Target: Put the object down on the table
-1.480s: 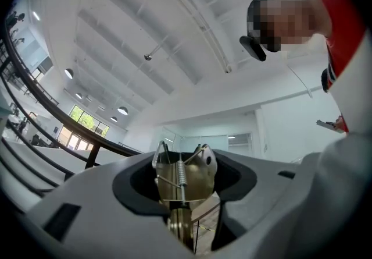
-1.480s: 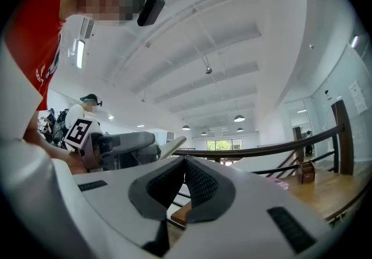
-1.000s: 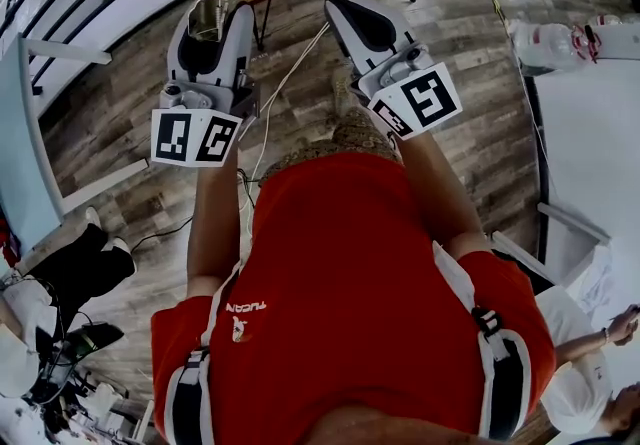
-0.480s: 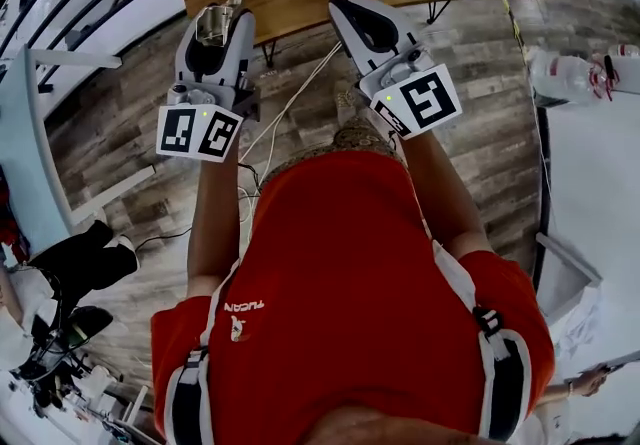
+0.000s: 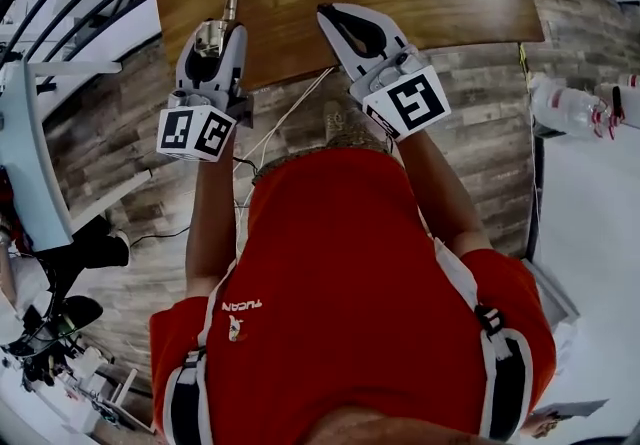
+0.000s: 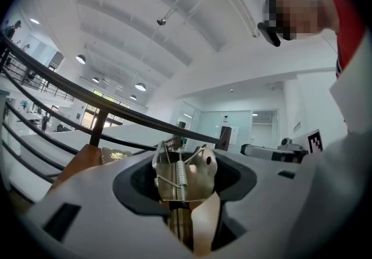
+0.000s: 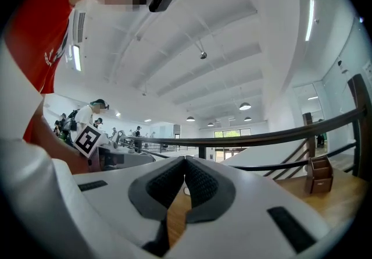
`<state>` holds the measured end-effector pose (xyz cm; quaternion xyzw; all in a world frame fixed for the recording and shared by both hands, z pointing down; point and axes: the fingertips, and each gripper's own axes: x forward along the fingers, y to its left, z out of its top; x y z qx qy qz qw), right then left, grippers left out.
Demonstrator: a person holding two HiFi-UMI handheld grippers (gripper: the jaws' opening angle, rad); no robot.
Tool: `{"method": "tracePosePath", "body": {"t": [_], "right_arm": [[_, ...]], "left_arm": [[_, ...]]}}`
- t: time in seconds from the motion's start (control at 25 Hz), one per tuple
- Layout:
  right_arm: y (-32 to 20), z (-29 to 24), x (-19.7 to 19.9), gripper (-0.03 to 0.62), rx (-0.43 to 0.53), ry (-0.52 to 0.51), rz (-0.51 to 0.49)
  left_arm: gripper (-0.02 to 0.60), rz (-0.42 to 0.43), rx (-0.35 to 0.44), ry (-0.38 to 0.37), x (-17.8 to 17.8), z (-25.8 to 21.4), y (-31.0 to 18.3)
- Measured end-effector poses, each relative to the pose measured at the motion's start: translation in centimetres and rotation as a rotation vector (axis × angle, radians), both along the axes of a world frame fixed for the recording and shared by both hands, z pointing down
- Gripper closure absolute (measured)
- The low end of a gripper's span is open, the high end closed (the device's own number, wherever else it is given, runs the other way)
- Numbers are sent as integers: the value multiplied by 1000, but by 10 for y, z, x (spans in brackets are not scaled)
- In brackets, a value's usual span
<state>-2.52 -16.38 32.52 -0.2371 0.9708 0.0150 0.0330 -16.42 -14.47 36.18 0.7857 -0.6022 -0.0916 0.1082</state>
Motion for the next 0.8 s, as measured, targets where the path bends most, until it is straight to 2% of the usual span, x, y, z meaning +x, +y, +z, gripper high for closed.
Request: {"method": "tracePosePath", "body": {"t": [0.24,0.52,0.8], "right_arm": [[-39,13,18,569,-26,13,-36],[-56,26,2,569,-54,26,-47],[-62,39,0,569,-79,48,-23]], "left_arm": [[356,-31,-65,-18,17,28,-39],[356,-38,-167,-48,6,75,-65],[356,-4,-252,-57,9,116,-85]]}}
